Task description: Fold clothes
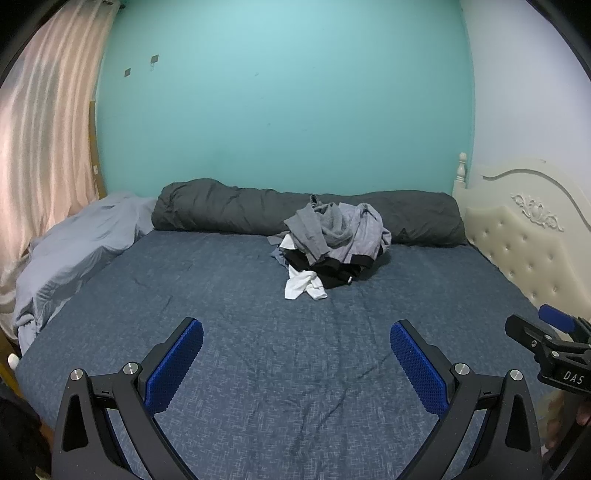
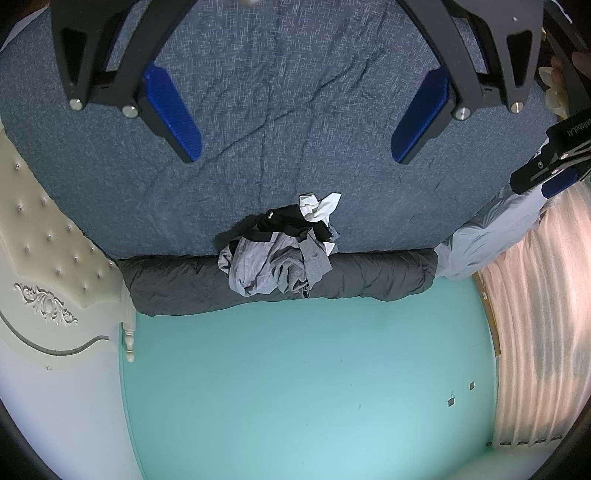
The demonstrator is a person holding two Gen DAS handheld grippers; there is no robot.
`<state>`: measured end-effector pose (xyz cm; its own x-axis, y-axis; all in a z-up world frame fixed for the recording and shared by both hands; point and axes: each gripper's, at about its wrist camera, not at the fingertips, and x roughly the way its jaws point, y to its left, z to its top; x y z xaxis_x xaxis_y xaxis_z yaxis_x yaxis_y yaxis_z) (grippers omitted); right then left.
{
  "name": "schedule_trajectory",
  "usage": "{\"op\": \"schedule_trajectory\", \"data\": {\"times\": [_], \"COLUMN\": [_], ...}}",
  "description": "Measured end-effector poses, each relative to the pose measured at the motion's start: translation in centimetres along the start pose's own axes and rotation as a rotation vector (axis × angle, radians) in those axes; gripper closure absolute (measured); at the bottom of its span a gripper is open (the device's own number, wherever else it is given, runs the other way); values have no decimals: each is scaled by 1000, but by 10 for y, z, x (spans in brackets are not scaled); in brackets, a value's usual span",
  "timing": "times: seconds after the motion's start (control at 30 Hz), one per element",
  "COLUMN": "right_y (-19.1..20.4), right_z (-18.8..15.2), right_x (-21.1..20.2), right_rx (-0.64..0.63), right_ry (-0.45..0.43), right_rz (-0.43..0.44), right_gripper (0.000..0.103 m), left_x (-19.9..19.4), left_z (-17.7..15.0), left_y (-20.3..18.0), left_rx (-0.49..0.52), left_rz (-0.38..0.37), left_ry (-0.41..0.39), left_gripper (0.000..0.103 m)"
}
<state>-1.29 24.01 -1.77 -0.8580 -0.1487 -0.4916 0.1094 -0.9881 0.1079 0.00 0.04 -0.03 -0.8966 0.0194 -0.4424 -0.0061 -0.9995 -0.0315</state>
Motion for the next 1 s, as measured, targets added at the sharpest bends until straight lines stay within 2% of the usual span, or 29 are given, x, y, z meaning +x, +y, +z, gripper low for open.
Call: {"op": "schedule_trajectory", "data": {"times": [1.0], "right_y": [-2], "right_z": [5], "right_x": [-3], "right_rx": [-8], "right_ry": [-7], "right_rz": [-2], "right_gripper": [0], "left_x": [3], "left_z": [-9], "left_y": [0], "left_rx": [-3], "left_rz": [1], "left_ry": [3], "left_gripper": [0]}}
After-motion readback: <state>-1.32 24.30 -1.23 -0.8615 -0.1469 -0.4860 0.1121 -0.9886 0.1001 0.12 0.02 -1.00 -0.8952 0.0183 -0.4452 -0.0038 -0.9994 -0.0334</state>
